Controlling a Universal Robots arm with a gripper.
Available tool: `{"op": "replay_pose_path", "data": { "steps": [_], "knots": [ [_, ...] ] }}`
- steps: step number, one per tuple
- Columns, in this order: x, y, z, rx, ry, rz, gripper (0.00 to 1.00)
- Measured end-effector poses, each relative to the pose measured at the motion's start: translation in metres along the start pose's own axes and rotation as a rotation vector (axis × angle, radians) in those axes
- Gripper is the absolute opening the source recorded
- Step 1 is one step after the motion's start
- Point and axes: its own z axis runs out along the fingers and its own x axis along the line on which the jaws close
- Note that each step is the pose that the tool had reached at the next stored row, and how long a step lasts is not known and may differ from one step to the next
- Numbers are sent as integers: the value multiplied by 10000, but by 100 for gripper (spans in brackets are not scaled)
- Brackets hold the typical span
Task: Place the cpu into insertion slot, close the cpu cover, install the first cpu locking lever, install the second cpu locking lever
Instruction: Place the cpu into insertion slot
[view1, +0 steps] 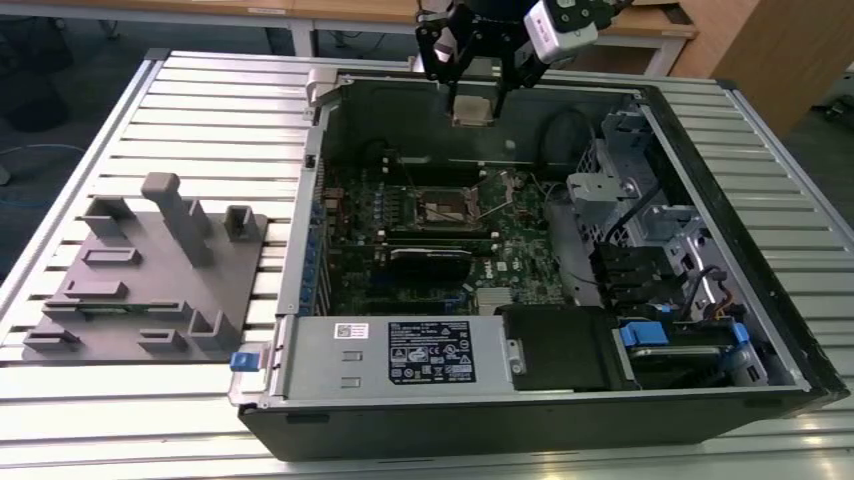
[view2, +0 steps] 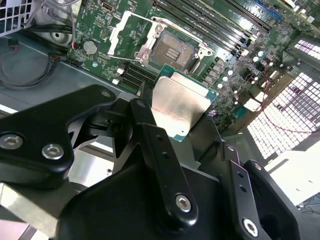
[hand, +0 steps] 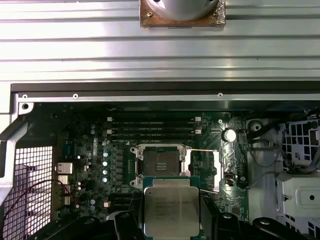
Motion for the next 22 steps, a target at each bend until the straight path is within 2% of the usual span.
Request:
{"op": "replay_pose_path", "data": {
  "steps": [22],
  "knots": [
    [-1,-5,52,0,0,0,54]
  ]
}}
